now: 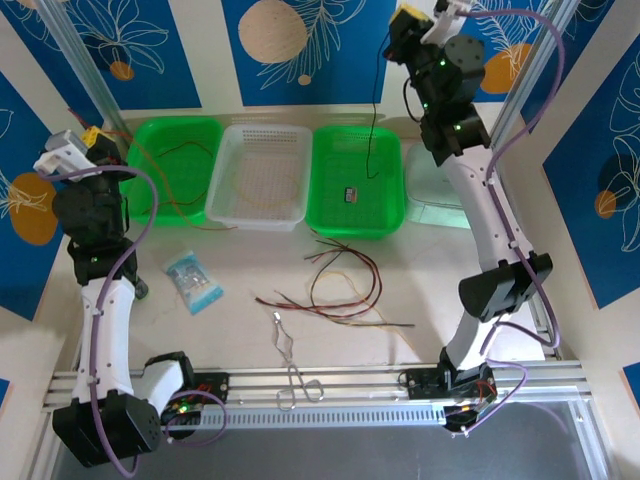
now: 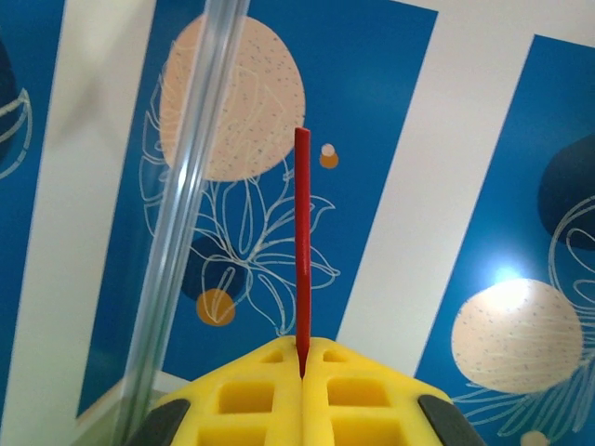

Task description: Untangle the cables

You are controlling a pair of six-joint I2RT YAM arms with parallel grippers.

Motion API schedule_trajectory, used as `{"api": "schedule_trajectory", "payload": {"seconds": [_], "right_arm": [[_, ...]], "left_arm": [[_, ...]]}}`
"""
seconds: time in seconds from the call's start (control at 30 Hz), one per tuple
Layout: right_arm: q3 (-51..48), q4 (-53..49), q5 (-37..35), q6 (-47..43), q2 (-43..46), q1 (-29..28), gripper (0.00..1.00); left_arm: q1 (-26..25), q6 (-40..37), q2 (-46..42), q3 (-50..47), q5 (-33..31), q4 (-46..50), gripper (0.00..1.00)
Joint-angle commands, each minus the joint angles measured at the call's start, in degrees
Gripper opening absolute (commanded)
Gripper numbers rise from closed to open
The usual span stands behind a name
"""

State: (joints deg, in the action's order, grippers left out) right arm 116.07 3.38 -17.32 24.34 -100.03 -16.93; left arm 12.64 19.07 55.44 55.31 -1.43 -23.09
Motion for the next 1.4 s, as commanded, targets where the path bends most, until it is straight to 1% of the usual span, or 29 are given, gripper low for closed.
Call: {"api": "schedule_trajectory", "payload": {"seconds": [0.0, 0.07, 0.1, 0.17, 0.23, 0.3, 0.4, 0.5, 0.57, 0.63, 0.7, 0.8, 0.83, 0.87, 0.93, 1.0, 1.17, 1.37], "right_arm": [[-11.34, -3.03, -8.16, -2.44, 0.13, -0.73, 0.00], [-19.07, -4.79, -9.91, 0.47, -0.84, -1.04, 0.00], [-21.53, -7.59, -9.93, 2.13, -2.21, -1.15, 0.00], [-21.75, -16.19, -11.06, 3.63, -6.58, -1.96, 0.00], [-17.54, -26.98, -14.25, 5.02, -12.80, -3.54, 0.00], [-11.97, -36.02, -14.00, 6.26, -19.50, -4.37, 0.00], [-3.89, -45.98, -12.82, 7.54, -27.05, -4.87, 0.00], [-0.42, -48.61, -9.81, 6.93, -30.67, -4.79, 0.00], [3.72, -52.22, -8.55, 6.04, -33.37, -4.35, 0.01], [7.59, -54.84, -7.41, 4.76, -34.93, -3.76, 0.11], [10.44, -56.21, -6.04, 3.88, -34.85, -3.13, 0.37], [14.46, -57.58, -5.24, 2.28, -33.21, -2.59, 0.69], [15.91, -58.13, -4.85, 1.78, -32.49, -2.38, 0.79], [17.13, -58.74, -4.58, 1.52, -31.74, -2.04, 0.84], [18.75, -59.68, -4.66, 1.15, -30.00, -1.47, 0.90], [18.53, -59.34, -4.94, 0.76, -27.61, -0.99, 0.99], [16.09, -57.70, -4.04, 0.62, -20.99, -0.07, 0.99], [8.51, -53.61, -2.66, 0.18, -13.42, -0.93, 0.99]], "left_arm": [[-0.53, 2.62, -1.33, -2.57, 1.73, -1.31, 0.00], [-0.53, 2.59, -1.58, -3.18, 1.30, -1.28, 0.00], [-0.52, 2.55, -1.69, -3.19, 1.43, -1.23, 0.00], [-0.60, 3.22, -1.50, -2.91, 2.14, -1.17, 0.00], [-0.89, 4.03, -1.13, -2.43, 3.23, -1.33, 0.00], [-1.37, 4.26, -0.84, -2.14, 3.72, -1.60, 0.00], [-1.56, 4.30, -0.81, -1.83, 3.59, -1.32, 0.00], [-1.73, 3.75, -0.95, -1.28, 4.28, -0.17, 0.00], [-1.94, 3.31, -0.97, -1.33, 4.24, -0.09, 0.00], [-2.23, 2.36, -1.16, -1.54, 4.12, -0.70, 0.00], [-2.51, 1.40, -1.21, -1.28, 3.98, -1.20, 0.00], [-2.77, 0.17, -0.94, 0.01, 3.80, -1.61, 0.00], [-2.96, -0.36, -0.78, 0.75, 3.53, -1.68, 0.00], [-3.05, -0.92, -0.48, 1.42, 3.33, -2.17, 0.00], [-3.27, -3.26, 0.04, 2.77, 3.67, -4.16, 0.00], [-3.52, -5.45, 0.60, 4.78, 3.45, -5.02, 0.00], [-3.90, -8.93, 3.23, 11.82, 4.43, -5.72, 0.00], [-4.14, -11.52, 9.65, 22.40, 4.87, -6.33, 0.00]]}}
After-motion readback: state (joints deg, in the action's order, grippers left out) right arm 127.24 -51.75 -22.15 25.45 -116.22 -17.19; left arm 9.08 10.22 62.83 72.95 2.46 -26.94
